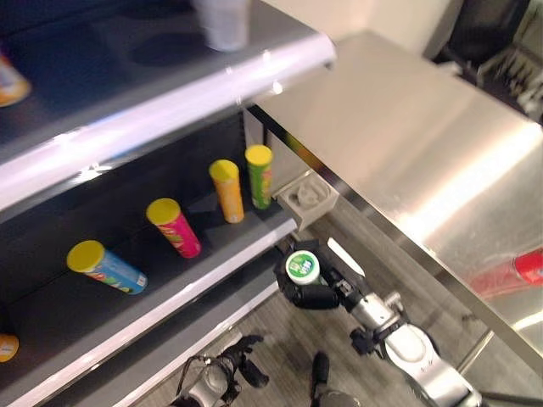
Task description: Put the goods on the table back onto the shelves and tidy them up.
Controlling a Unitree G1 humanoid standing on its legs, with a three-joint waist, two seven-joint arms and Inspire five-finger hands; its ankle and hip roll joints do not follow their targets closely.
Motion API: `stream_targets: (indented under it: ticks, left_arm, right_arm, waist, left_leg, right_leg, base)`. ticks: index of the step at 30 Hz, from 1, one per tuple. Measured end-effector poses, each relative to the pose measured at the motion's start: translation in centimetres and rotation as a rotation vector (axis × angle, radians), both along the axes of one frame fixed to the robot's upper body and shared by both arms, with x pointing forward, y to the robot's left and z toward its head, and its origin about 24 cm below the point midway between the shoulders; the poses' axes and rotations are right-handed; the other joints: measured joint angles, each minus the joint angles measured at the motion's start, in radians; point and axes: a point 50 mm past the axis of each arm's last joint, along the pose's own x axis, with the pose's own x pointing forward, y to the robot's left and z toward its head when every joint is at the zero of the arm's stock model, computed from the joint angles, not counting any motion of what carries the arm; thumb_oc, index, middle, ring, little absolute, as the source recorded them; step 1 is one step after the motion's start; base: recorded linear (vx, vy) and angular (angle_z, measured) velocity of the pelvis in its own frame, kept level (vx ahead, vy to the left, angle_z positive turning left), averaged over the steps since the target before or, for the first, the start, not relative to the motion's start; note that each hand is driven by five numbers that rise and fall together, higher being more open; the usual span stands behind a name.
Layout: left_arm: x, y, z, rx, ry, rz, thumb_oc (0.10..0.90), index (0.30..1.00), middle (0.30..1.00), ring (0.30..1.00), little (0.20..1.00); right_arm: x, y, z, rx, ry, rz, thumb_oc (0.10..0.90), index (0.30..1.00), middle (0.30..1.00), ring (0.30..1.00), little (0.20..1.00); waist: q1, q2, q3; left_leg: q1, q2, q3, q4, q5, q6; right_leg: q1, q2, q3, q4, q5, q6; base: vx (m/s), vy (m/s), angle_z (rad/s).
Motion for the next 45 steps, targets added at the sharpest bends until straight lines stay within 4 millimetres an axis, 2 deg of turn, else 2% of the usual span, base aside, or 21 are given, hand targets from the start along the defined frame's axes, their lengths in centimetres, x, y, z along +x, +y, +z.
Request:
stream_targets:
  ticks: [1, 2, 3, 4, 5, 7, 9, 10, 14, 16, 19, 21, 26, 30, 32, 33, 35, 38, 40, 41, 45]
  left_arm:
    - [-1.0, 2.4, -0.2, 0.066, 0.027, 0.010, 0.800, 0.900, 0.900, 0.900, 0.900]
    - [-1.7, 4.0, -0.4, 0.105, 0.044, 0.041, 0.800, 0.900, 0.900, 0.900, 0.900]
    - [-1.3, 5.4, -0.1, 0.118, 0.034, 0.107, 0.800, 0.900, 0.900, 0.900, 0.900]
    - [-1.6, 5.9, -0.1, 0.130, 0.038, 0.136, 0.800, 0.900, 0.900, 0.900, 0.900]
    - [-1.9, 6.4, -0.2, 0.143, 0.044, 0.177, 0.800, 0.900, 0.900, 0.900, 0.900]
    - [-2.5, 7.4, -0.4, 0.154, 0.069, 0.264, 0.800, 0.900, 0.900, 0.900, 0.900]
    - [-2.6, 8.2, -0.3, 0.171, 0.067, 0.308, 0.800, 0.900, 0.900, 0.900, 0.900]
    - [-2.3, 8.6, -0.1, 0.185, 0.060, 0.306, 0.800, 0.900, 0.900, 0.900, 0.900]
    - [-2.8, 8.5, -0.2, 0.191, 0.061, 0.287, 0.800, 0.900, 0.900, 0.900, 0.900]
    - [-3.7, 7.6, -0.7, 0.168, 0.090, 0.288, 0.800, 0.900, 0.900, 0.900, 0.900]
    - [-4.0, 7.2, -0.9, 0.161, 0.105, 0.281, 0.800, 0.900, 0.900, 0.900, 0.900]
    - [-3.9, 7.1, -0.9, 0.154, 0.109, 0.263, 0.800, 0.900, 0.900, 0.900, 0.900]
    - [-2.7, 4.3, -0.8, 0.065, 0.049, 0.234, 0.800, 0.900, 0.900, 0.900, 0.900]
    - [-1.4, 3.1, -0.5, 0.028, 0.022, 0.242, 0.800, 0.900, 0.900, 0.900, 0.900]
    - [-1.5, 3.1, -0.5, 0.027, 0.025, 0.242, 0.800, 0.900, 0.900, 0.900, 0.900]
    - [-1.8, 3.2, -0.7, 0.023, 0.037, 0.266, 0.800, 0.900, 0.900, 0.900, 0.900]
    - [-2.1, 3.4, -0.8, 0.021, 0.044, 0.288, 0.800, 0.900, 0.900, 0.900, 0.900]
    - [-3.7, 2.9, -1.5, 0.011, 0.107, 0.327, 0.800, 0.900, 0.900, 0.900, 0.900]
    - [-4.9, 2.4, -1.9, 0.001, 0.142, 0.335, 0.800, 0.900, 0.900, 0.900, 0.900]
    - [-5.1, 2.5, -1.9, 0.001, 0.142, 0.340, 0.800, 0.900, 0.900, 0.900, 0.900]
    - [-4.9, 3.7, -1.7, 0.031, 0.127, 0.338, 0.800, 0.900, 0.900, 0.900, 0.900]
  right_arm:
    - [-0.6, 1.0, -0.4, 0.072, 0.016, -0.005, 0.400, 0.300, 0.300, 0.300, 0.300]
    - [-0.9, 1.7, -0.7, 0.112, 0.036, -0.011, 0.400, 0.300, 0.300, 0.300, 0.300]
    - [-0.8, 2.3, -1.1, 0.141, 0.054, -0.030, 0.400, 0.300, 0.300, 0.300, 0.300]
    - [-0.5, 2.2, -1.5, 0.111, 0.062, -0.020, 0.400, 0.300, 0.300, 0.300, 0.300]
    - [-0.3, 2.3, -2.0, 0.083, 0.070, -0.017, 0.400, 0.300, 0.300, 0.300, 0.300]
    - [-0.4, 1.6, -2.8, 0.045, 0.099, -0.042, 0.400, 0.300, 0.300, 0.300, 0.300]
    - [-0.5, 1.1, -2.8, 0.010, 0.090, -0.046, 0.400, 0.300, 0.300, 0.300, 0.300]
    - [-0.4, 0.7, -2.5, 0.006, 0.078, -0.064, 0.400, 0.300, 0.300, 0.300, 0.300]
    - [0.1, -1.4, -1.8, -0.028, 0.034, -0.144, 0.400, 0.300, 0.300, 0.300, 0.300]
    - [0.0, -2.2, -1.5, -0.057, 0.015, -0.164, 0.400, 0.300, 0.300, 0.300, 0.300]
    - [-0.4, -2.7, -1.6, -0.073, 0.014, -0.178, 0.400, 0.300, 0.300, 0.300, 0.300]
    - [-0.4, -2.6, -1.7, -0.077, 0.020, -0.162, 0.400, 0.300, 0.300, 0.300, 0.300]
    - [-0.5, -4.0, -1.5, -0.130, 0.011, -0.192, 0.400, 0.300, 0.300, 0.300, 0.300]
    - [-0.5, -4.4, -1.2, -0.161, -0.017, -0.203, 0.400, 0.300, 0.300, 0.300, 0.300]
    - [-0.5, -4.4, -1.2, -0.163, -0.019, -0.205, 0.400, 0.300, 0.300, 0.300, 0.300]
    - [-0.6, -4.6, -0.7, -0.182, -0.042, -0.208, 0.400, 0.300, 0.300, 0.300, 0.300]
    - [-0.9, -4.8, 0.1, -0.186, -0.075, -0.219, 0.400, 0.300, 0.300, 0.300, 0.300]
    - [-0.9, -5.2, 1.2, -0.194, -0.130, -0.237, 0.400, 0.300, 0.300, 0.300, 0.300]
    - [-0.9, -5.5, 1.5, -0.197, -0.145, -0.260, 0.400, 0.300, 0.300, 0.300, 0.300]
    - [-1.1, -5.5, 1.3, -0.198, -0.136, -0.262, 0.400, 0.300, 0.300, 0.300, 0.300]
    - [-2.1, -4.5, 0.2, -0.184, -0.086, -0.233, 0.400, 0.300, 0.300, 0.300, 0.300]
  waist:
    - [0.000, -0.051, -0.036]
    - [0.017, -0.075, -0.049]
    - [0.023, -0.097, -0.018]
    - [0.046, -0.096, -0.001]
    - [0.048, -0.097, 0.004]
    - [0.038, -0.089, 0.016]
    - [0.035, -0.071, 0.033]
    - [0.033, -0.061, 0.040]
    - [0.050, -0.054, 0.045]
    - [0.066, -0.031, 0.047]
    - [0.063, -0.027, 0.044]
    - [0.036, -0.026, 0.033]
    - [0.009, -0.008, 0.009]
    - [-0.003, -0.012, 0.006]
    - [0.002, -0.009, 0.006]
    - [0.009, -0.015, 0.014]
    - [0.013, -0.032, 0.020]
    - [0.009, 0.007, 0.002]
    - [0.005, 0.037, -0.003]
    - [0.008, 0.033, -0.004]
    - [-0.006, -0.024, -0.036]
  left_leg:
    - [-0.014, -0.034, -0.003, -0.003, 0.006, 0.015]
    - [-0.029, -0.049, 0.010, 0.015, -0.006, 0.031]
    - [-0.129, -0.066, 0.030, 0.158, -0.072, 0.086]
    - [-0.089, -0.098, 0.060, 0.085, -0.025, 0.103]
    - [-0.076, -0.111, 0.060, 0.073, -0.021, 0.109]
    - [-0.061, -0.128, 0.036, 0.059, -0.013, 0.140]
    - [-0.047, -0.127, 0.005, 0.022, 0.013, 0.168]
    - [-0.049, -0.121, -0.016, -0.006, 0.034, 0.169]
    - [-0.045, -0.135, -0.090, -0.040, 0.065, 0.183]
    - [-0.040, -0.126, -0.132, -0.041, 0.062, 0.180]
    - [-0.037, -0.134, -0.176, -0.041, 0.065, 0.169]
    - [-0.037, -0.128, -0.193, -0.041, 0.070, 0.147]
    - [-0.018, -0.096, -0.225, -0.041, 0.080, 0.103]
    - [-0.063, -0.081, -0.244, 0.013, 0.088, 0.050]
    - [-0.066, -0.075, -0.238, 0.021, 0.085, 0.047]
    - [-0.115, -0.042, -0.231, 0.085, 0.044, 0.027]
    - [-0.140, 0.000, -0.214, 0.102, 0.042, 0.025]
    - [-0.118, 0.042, -0.217, -0.020, 0.058, 0.001]
    - [-0.088, 0.043, -0.200, -0.048, 0.076, 0.001]
    - [-0.079, 0.032, -0.197, -0.048, 0.143, 0.002]
    - [-0.062, -0.044, -0.172, -0.042, 0.132, 0.035]
  right_leg:
    - [-0.029, 0.003, 0.015, -0.002, 0.049, 0.026]
    - [-0.040, -0.015, 0.021, -0.001, 0.056, 0.016]
    - [-0.051, -0.061, 0.082, 0.001, 0.123, 0.013]
    - [-0.059, -0.074, 0.116, 0.013, 0.147, 0.071]
    - [-0.074, -0.090, 0.122, 0.055, 0.147, 0.072]
    - [-0.085, -0.103, 0.224, 0.115, 0.168, 0.100]
    - [-0.110, -0.056, 0.387, 0.129, 0.044, 0.201]
    - [-0.105, -0.013, 0.442, 0.097, -0.013, 0.209]
    - [-0.043, 0.114, 0.472, 0.106, -0.086, 0.165]
    - [0.022, 0.177, 0.501, 0.106, -0.156, 0.127]
    - [0.084, 0.177, 0.559, 0.028, -0.185, 0.091]
    - [0.127, 0.177, 0.579, -0.023, -0.196, 0.082]
    - [0.201, 0.200, 0.541, -0.096, -0.179, 0.055]
    - [0.199, 0.214, 0.511, -0.099, -0.185, -0.003]
    - [0.199, 0.217, 0.508, -0.101, -0.180, -0.013]
    - [0.201, 0.208, 0.505, -0.111, -0.185, -0.061]
    - [0.205, 0.187, 0.496, -0.110, -0.188, -0.056]
    - [0.196, 0.189, 0.496, -0.111, -0.195, -0.037]
    - [0.201, 0.190, 0.499, -0.111, -0.189, -0.007]
    - [0.208, 0.180, 0.511, -0.111, -0.194, 0.007]
    - [0.209, 0.102, 0.519, -0.110, -0.193, 0.052]
  base:
    - [-0.37, 0.523, -0.01]
    - [-0.34, 0.468, 0.12]
    - [-0.22, 0.337, -0.13]
    - [-0.22, 0.233, -0.06]
    - [-0.17, 0.173, -0.06]
    - [-0.14, 0.151, 0.33]
    - [-0.07, 0.079, 0.40]
    - [-0.07, 0.079, 0.55]
    - [0.00, 0.053, 0.68]
    - [0.11, 0.020, 0.39]
    - [0.09, -0.036, 0.37]
    - [0.16, -0.040, 0.28]
    - [0.08, -0.029, 0.23]
    - [0.02, 0.002, 0.28]
    - [0.08, 0.078, 0.03]
    - [0.08, 0.058, 0.15]
    - [0.09, 0.068, 0.18]
    - [0.14, 0.093, -0.01]
    - [0.09, 0.055, -0.23]
    - [0.08, 0.088, -0.33]
    - [0.07, 0.083, -0.16]
